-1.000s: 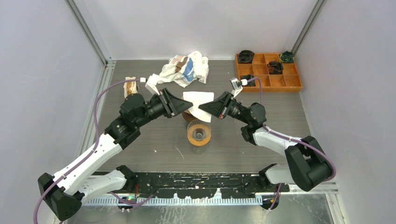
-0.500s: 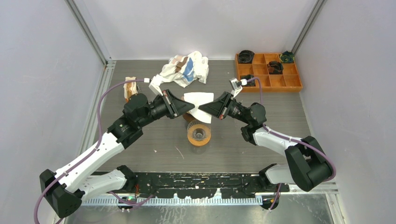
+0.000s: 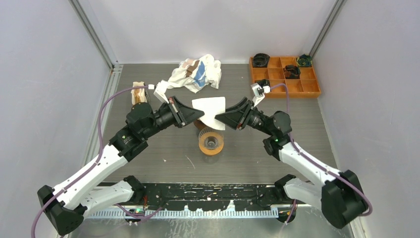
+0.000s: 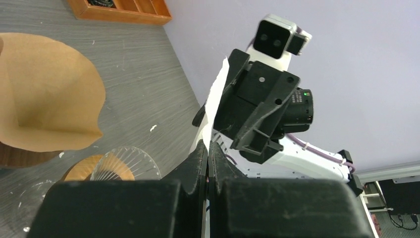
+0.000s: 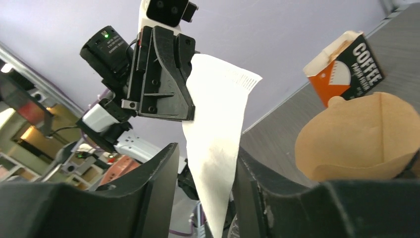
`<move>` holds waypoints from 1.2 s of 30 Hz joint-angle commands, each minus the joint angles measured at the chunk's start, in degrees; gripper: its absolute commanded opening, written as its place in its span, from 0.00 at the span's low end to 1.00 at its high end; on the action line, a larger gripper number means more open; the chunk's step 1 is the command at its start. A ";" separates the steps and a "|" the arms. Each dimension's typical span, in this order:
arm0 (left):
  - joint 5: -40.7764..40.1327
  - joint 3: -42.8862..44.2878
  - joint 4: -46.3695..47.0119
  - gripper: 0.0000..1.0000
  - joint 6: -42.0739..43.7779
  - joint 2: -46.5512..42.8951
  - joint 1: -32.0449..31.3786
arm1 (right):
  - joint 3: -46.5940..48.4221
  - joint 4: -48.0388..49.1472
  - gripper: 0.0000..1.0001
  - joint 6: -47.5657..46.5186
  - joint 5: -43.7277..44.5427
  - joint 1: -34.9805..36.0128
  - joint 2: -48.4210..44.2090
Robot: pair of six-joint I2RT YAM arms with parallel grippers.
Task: Place the coffee filter in the dripper
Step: Place the coffee filter in the coffee dripper.
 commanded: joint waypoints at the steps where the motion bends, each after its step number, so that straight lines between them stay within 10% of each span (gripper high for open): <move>1: -3.32 1.82 -1.40 0.00 -1.19 -2.33 -0.58 | 3.58 -16.73 0.51 -11.51 4.41 -0.11 -7.04; 11: -5.95 3.69 -6.54 0.00 -4.68 -2.90 -1.46 | 13.06 -46.56 0.64 -29.90 16.43 3.12 -16.56; 20: -8.09 8.56 -12.67 0.00 -5.53 0.21 -4.38 | 24.36 -64.40 0.70 -47.88 38.29 21.04 -15.05; 36: -11.24 11.87 -16.81 0.00 -6.24 3.64 -6.18 | 34.65 -72.66 0.71 -63.99 78.05 47.47 -4.24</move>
